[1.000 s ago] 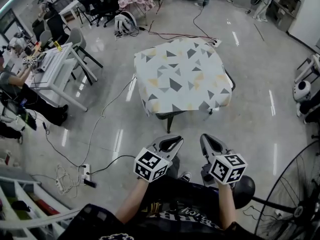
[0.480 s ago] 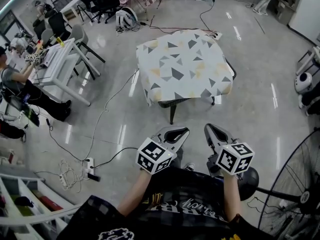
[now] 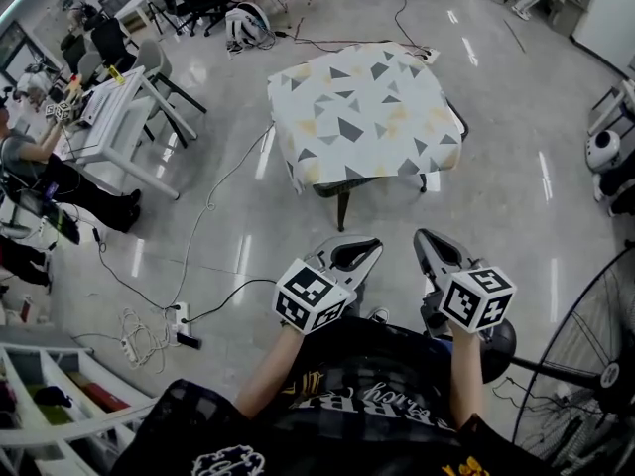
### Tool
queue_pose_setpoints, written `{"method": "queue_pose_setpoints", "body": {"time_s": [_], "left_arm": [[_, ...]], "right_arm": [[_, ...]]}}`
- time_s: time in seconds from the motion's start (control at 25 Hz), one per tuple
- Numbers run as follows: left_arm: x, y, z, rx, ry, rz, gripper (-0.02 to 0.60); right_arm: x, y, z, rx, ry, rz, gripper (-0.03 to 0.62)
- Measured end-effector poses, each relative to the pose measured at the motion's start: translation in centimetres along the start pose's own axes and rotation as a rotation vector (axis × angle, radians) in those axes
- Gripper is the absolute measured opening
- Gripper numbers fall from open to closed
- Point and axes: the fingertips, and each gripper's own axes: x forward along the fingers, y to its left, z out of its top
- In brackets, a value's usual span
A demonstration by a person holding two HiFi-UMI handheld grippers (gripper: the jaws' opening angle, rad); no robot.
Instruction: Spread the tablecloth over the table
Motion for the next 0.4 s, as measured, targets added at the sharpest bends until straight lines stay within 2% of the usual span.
{"method": "queue_pose_setpoints", "body": {"time_s": [0.4], "left_arm": [[0.9,-0.3,-0.1,0.004,0.013,0.005,0.031]], "right_arm": [[-1.6,-2.9,0.5,-0.005,-0.013,-0.048,0.014]]}}
